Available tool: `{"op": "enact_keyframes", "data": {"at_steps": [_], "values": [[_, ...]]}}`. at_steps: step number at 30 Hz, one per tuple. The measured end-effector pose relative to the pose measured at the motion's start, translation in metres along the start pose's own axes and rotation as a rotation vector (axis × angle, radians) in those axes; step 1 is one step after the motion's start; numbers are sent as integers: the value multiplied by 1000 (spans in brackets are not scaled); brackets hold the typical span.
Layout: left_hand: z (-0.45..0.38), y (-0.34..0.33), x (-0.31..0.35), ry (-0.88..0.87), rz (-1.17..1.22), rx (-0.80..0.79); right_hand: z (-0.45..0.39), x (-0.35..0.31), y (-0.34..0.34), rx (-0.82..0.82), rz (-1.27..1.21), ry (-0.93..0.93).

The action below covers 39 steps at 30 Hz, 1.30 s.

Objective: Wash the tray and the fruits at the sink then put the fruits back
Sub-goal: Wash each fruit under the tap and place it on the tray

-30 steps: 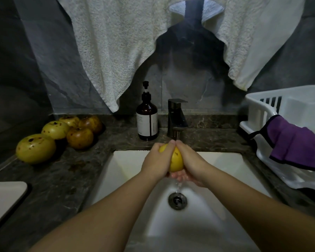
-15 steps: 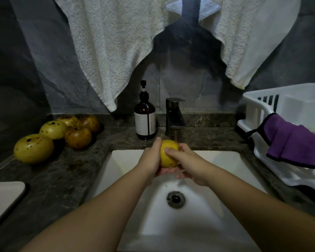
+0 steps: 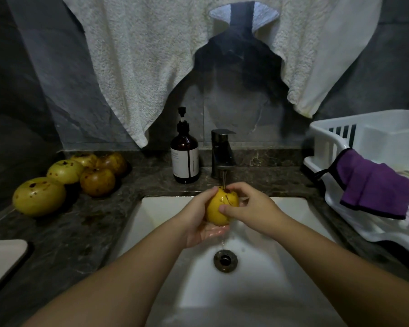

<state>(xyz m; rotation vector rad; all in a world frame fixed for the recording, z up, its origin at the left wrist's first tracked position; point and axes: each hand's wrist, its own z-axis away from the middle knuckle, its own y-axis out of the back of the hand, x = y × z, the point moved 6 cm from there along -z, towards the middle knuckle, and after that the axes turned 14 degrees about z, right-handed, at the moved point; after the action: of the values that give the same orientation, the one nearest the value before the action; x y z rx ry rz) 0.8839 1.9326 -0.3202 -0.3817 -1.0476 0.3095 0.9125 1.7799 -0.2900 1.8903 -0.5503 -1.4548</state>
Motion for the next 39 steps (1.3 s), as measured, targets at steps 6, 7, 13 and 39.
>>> {"op": "enact_keyframes", "data": {"at_steps": [6,7,13,39], "values": [[-1,-4,-1,-12,66,0,-1,-4,2,-18,134,57],[-1,-4,-1,-17,67,1,-1,-5,2,-16,163,60],[-2,-4,-1,-29,45,0,-2,-7,0,-19,187,52],[5,-5,0,-31,84,1,5,-21,5,22,272,95]]}}
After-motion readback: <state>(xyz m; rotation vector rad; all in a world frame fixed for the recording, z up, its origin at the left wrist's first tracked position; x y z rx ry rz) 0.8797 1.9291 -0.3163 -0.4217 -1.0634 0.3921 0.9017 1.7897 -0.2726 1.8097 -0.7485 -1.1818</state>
